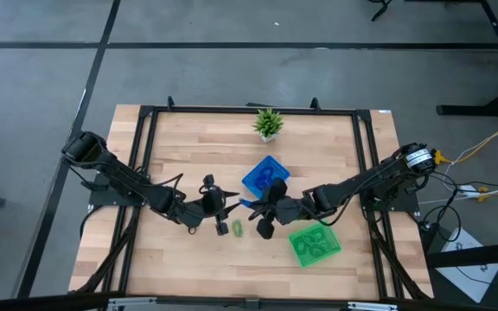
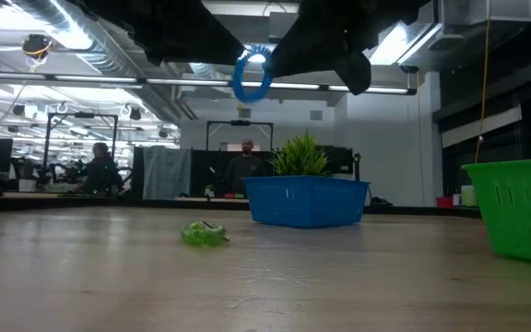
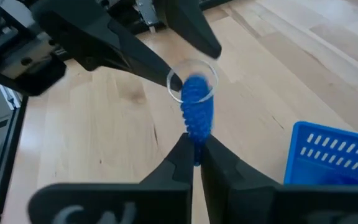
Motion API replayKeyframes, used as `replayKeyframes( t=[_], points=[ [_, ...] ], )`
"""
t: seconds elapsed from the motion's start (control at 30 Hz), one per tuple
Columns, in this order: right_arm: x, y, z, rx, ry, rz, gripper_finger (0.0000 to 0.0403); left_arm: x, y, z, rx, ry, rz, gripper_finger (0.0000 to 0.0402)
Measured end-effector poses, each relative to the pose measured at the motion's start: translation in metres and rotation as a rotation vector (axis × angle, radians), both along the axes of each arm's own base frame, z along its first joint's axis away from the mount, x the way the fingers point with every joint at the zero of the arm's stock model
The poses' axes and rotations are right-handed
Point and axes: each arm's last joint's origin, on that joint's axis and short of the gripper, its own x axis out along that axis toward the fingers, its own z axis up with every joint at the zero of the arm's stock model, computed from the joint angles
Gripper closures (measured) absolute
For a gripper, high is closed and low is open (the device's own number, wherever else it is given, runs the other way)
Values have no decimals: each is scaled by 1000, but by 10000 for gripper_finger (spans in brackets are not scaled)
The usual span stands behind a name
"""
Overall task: Sort spring keychains
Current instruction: Put the blue spring keychain into the blue bin
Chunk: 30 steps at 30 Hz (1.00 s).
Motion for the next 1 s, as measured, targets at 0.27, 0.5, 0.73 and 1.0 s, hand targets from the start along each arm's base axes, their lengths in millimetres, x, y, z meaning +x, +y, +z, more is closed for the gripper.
replayKeyframes(
  t=[0.27, 0.5, 0.73, 1.0],
  points=[
    [-1, -1, -3, 8, 25, -10, 388, 0, 0, 0, -26, -12, 12, 219],
    [-3, -1, -5, -1, 58, -12, 388, 0, 3, -2, -76, -8, 33, 200],
    [-5, -1, -8, 0, 88, -4, 385, -8, 35, -1, -316, 138, 20, 205],
    [-11, -3, -15, -16, 175, -38, 386, -21, 50, 23, -405, 130, -92, 205]
  ],
)
